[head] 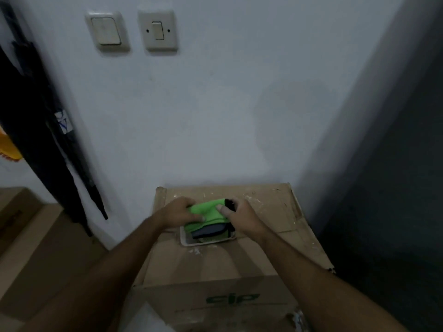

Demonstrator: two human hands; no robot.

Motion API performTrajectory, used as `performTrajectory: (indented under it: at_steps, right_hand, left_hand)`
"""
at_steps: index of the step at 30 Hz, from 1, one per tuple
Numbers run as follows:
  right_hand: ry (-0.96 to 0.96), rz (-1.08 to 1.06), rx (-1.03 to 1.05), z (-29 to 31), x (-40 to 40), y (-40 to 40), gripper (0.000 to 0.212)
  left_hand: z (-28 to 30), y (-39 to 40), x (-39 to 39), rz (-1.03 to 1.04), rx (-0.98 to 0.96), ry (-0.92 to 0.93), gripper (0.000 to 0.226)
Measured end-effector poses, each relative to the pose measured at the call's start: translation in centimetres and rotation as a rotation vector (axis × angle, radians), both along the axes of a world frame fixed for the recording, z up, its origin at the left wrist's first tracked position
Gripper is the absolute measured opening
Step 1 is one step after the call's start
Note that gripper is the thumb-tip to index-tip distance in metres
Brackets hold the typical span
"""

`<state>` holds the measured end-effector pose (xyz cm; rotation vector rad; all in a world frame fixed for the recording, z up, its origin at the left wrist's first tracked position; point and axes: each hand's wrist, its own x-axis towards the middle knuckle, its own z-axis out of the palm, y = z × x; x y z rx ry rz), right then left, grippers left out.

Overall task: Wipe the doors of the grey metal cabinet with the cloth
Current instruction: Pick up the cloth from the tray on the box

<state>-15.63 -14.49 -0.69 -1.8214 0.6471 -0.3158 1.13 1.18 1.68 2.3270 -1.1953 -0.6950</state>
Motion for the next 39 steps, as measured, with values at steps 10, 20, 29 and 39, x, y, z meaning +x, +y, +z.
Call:
performTrajectory:
  at_steps: [10,20,29,39]
  right_hand:
    - [-0.091,-0.002,0.129,8.9,-4.9,-0.7,0.013]
    - [0.03,0.056,-0.234,15.7,-13.8,0.1,0.038]
    - [0.009,-0.082,-0.401,19.7,-26.3,-0.3,0.024]
    - [-0.449,-0.225,0.06,27.4,-47.0,-3.7,0.024]
  left_hand:
    - [6.8,0.8,-5.5,0.027,-0.415,1.017,0.046]
    - [12.5,-2.7,-12.0,-0.26,-0.329,1.037,0.055]
    - [16.8,-7.2,-23.9,-0.236,-0.521,0.981,0.058]
    - [26.2,-14.0,-45.7,-0.434,-0.741,0.8,0.039]
